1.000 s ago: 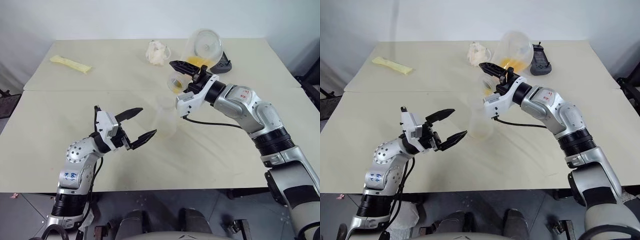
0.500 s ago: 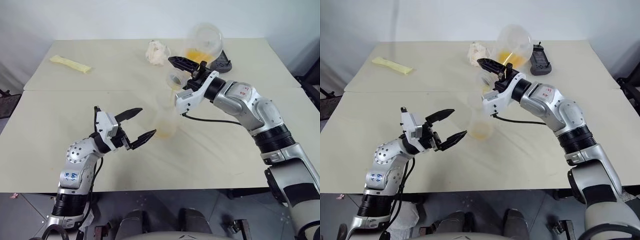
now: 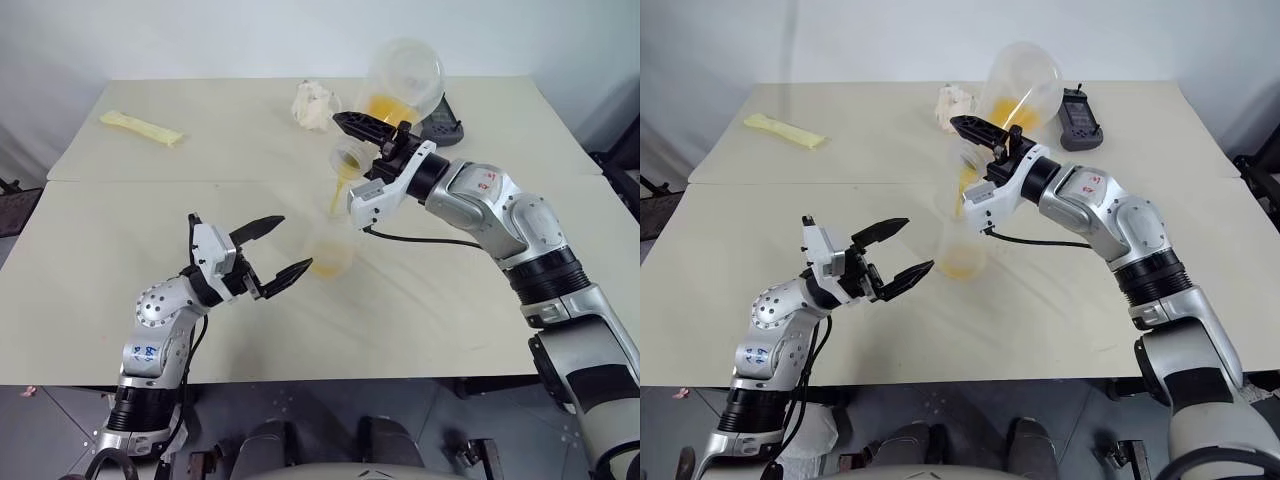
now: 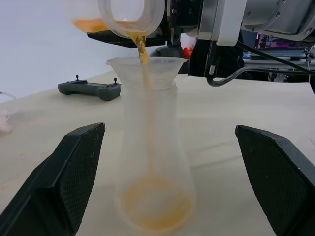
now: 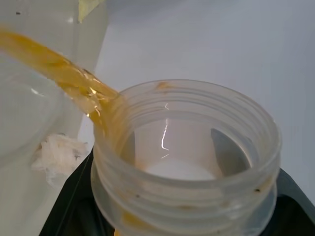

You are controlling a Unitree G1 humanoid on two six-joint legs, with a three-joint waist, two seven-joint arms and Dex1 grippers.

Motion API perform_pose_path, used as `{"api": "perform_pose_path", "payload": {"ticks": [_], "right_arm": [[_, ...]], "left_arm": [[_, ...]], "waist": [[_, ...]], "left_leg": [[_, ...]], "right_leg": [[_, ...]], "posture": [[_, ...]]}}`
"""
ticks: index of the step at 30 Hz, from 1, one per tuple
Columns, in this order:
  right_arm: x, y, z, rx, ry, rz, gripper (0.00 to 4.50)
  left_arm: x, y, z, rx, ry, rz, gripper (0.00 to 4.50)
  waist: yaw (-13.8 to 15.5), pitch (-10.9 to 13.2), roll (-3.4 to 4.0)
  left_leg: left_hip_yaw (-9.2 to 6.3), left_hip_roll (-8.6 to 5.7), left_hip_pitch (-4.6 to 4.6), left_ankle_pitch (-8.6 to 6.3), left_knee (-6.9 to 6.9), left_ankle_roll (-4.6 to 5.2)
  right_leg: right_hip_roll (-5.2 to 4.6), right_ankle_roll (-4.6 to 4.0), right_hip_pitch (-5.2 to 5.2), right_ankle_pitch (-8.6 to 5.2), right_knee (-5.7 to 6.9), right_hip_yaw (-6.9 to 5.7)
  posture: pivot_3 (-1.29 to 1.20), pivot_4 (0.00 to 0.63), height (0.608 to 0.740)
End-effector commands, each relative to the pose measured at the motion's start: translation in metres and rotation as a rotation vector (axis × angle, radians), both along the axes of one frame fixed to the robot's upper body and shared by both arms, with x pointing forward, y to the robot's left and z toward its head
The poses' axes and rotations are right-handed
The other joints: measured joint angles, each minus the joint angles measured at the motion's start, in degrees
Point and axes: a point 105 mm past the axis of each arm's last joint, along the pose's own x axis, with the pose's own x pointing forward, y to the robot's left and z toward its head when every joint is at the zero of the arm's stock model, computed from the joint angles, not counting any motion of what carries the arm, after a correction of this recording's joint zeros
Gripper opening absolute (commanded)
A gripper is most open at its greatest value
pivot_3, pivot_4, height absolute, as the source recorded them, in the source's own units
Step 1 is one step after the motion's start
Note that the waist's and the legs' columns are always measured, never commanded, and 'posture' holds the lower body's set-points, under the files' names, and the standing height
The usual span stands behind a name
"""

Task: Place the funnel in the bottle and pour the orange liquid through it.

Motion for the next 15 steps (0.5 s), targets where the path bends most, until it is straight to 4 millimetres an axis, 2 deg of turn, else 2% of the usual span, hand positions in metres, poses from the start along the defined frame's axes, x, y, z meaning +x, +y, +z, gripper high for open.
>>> {"api": "perform_pose_path", "payload": {"ticks": [1, 10, 13, 15], "right_arm": [[-0.0056, 0.0019, 0.0175, 0.001, -0.074, 0.023, 2.49], [-0.0044, 0.0019, 0.0165, 0.000, -0.086, 0.024, 2.49], [-0.0025, 0.0000, 0.0179, -0.002, -0.137, -0.011, 2.49], [0.0020, -0.0019, 0.0155, 0.006, -0.108, -0.034, 2.49]], "left_arm": [[-0.0006, -0.0007, 0.0067, -0.002, -0.042, 0.001, 4.50], [0.0013, -0.0003, 0.0075, -0.003, -0.045, 0.001, 4.50], [0.0019, -0.0005, 0.0075, -0.003, -0.045, -0.002, 4.50], [0.0022, -0.0011, 0.0075, -0.002, -0.045, -0.004, 4.50]], "waist": [[0.00, 0.00, 0.00], [0.00, 0.00, 0.00], [-0.01, 0.00, 0.00], [0.01, 0.00, 0.00]], "left_leg": [[0.00, 0.00, 0.00, 0.00, 0.00, 0.00], [0.00, 0.00, 0.00, 0.00, 0.00, 0.00], [0.00, 0.00, 0.00, 0.00, 0.00, 0.00], [0.00, 0.00, -0.01, 0.00, 0.00, 0.00]], "right_leg": [[0.00, 0.00, 0.00, 0.00, 0.00, 0.00], [0.00, 0.00, 0.00, 0.00, 0.00, 0.00], [0.00, 0.00, 0.00, 0.00, 0.00, 0.00], [0.00, 0.00, -0.01, 0.00, 0.01, 0.00]], "posture": [[0.00, 0.150, 0.740], [0.00, 0.150, 0.740], [0.00, 0.150, 0.740], [0.00, 0.150, 0.740]]}}
